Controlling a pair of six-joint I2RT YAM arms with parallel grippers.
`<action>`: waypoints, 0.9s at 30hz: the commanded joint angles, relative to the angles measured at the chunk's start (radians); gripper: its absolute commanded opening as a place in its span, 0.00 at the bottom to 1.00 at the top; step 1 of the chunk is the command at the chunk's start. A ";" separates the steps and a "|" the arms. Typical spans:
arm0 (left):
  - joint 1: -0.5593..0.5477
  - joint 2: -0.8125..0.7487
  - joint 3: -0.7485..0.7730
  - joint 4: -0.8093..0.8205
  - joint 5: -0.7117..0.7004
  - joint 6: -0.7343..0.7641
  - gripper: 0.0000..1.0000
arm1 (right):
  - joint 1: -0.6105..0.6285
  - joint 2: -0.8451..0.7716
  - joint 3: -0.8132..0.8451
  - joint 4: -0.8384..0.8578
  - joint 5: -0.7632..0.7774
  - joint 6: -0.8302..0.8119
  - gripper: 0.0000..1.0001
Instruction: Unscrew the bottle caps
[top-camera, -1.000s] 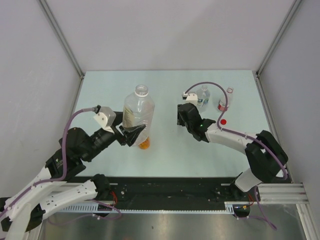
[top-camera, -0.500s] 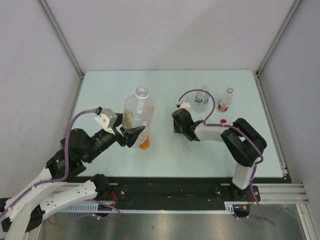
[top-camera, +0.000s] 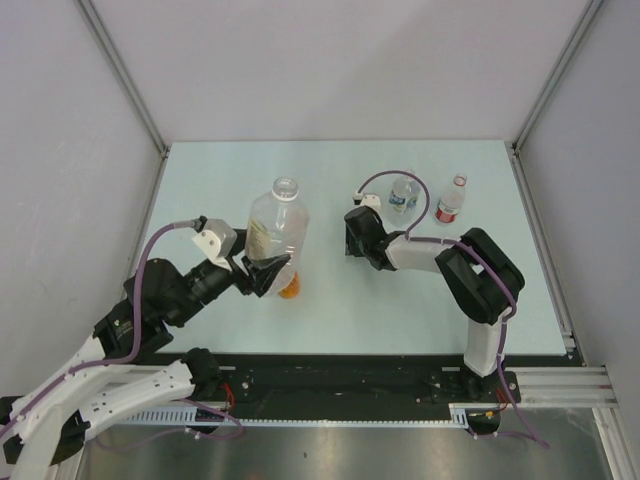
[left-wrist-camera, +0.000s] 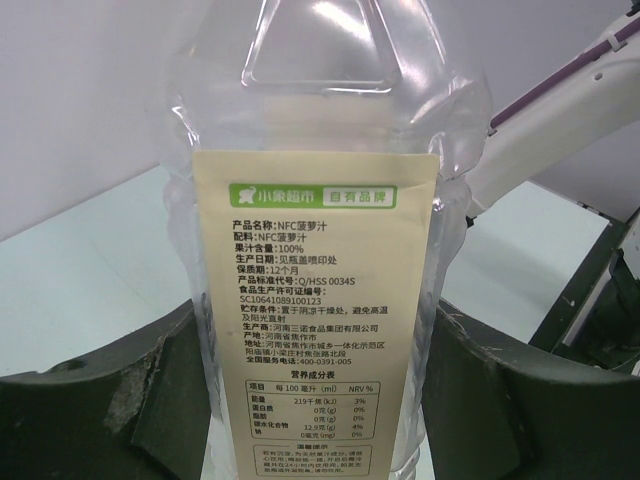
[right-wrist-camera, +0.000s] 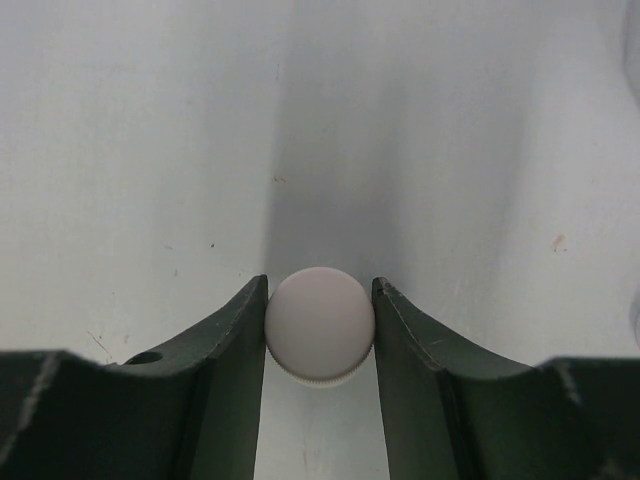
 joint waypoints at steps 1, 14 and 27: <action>0.007 -0.002 -0.004 0.034 -0.017 0.015 0.02 | -0.008 0.032 0.019 -0.051 -0.033 0.016 0.23; 0.006 0.007 -0.006 0.040 -0.009 0.012 0.03 | 0.000 -0.021 0.019 -0.111 -0.044 0.018 0.64; 0.006 0.043 -0.006 0.063 -0.011 0.018 0.01 | 0.105 -0.553 0.165 -0.328 0.120 -0.041 0.68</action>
